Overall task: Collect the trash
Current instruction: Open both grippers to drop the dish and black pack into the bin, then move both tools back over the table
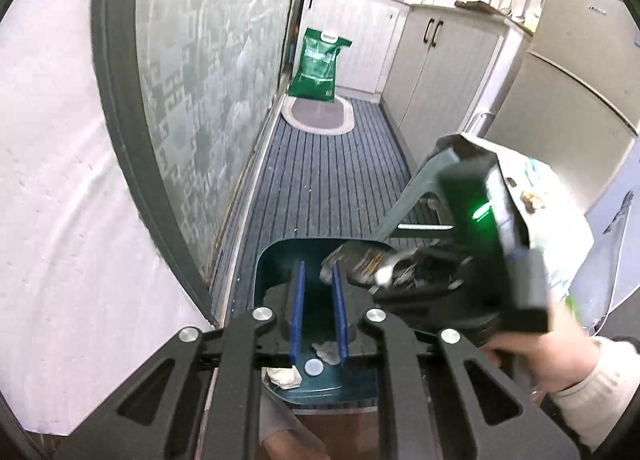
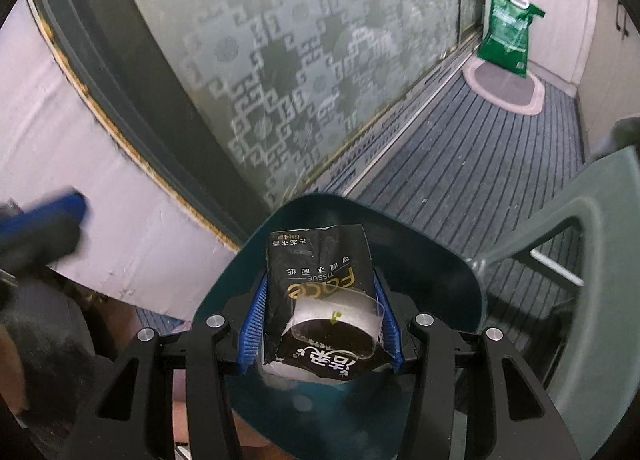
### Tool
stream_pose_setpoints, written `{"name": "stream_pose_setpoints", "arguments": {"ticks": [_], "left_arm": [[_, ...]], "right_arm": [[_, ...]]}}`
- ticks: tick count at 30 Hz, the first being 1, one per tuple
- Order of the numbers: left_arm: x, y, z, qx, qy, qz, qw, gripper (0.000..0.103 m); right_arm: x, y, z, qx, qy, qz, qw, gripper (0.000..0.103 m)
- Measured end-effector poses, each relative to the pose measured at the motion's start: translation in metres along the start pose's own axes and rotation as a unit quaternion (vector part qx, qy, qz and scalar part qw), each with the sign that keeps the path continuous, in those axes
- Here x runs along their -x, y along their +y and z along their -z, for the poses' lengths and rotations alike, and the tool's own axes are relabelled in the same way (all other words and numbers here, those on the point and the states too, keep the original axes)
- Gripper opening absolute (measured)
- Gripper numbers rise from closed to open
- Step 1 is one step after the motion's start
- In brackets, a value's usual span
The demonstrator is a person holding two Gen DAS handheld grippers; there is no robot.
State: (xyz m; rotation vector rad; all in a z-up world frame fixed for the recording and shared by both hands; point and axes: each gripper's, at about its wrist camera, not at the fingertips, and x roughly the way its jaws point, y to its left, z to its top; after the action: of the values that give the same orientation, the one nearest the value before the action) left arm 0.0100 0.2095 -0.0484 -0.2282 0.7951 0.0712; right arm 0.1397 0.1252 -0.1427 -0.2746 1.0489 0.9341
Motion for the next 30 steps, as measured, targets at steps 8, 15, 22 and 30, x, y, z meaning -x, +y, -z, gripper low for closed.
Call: {"name": "stream_pose_setpoints", "arguments": {"ticks": [8, 15, 22, 30], "left_arm": [[0.007, 0.000, -0.008, 0.009, -0.009, 0.004, 0.9999, 0.015], [0.019, -0.005, -0.010, 0.013, -0.022, 0.012, 0.9996, 0.015], [0.025, -0.014, -0.020, 0.016, -0.034, 0.017, 0.9991, 0.015], [0.043, -0.036, -0.035, 0.011, -0.065, 0.029, 0.9974, 0.015]], "right_arm": [[-0.047, 0.011, 0.020, 0.009, 0.065, -0.008, 0.998, 0.053], [-0.054, 0.012, 0.030, 0.008, 0.078, -0.011, 0.997, 0.067], [-0.036, 0.011, 0.026, 0.009, 0.063, -0.022, 0.998, 0.067], [0.021, 0.010, 0.009, 0.017, 0.005, -0.027, 0.999, 0.067]]}}
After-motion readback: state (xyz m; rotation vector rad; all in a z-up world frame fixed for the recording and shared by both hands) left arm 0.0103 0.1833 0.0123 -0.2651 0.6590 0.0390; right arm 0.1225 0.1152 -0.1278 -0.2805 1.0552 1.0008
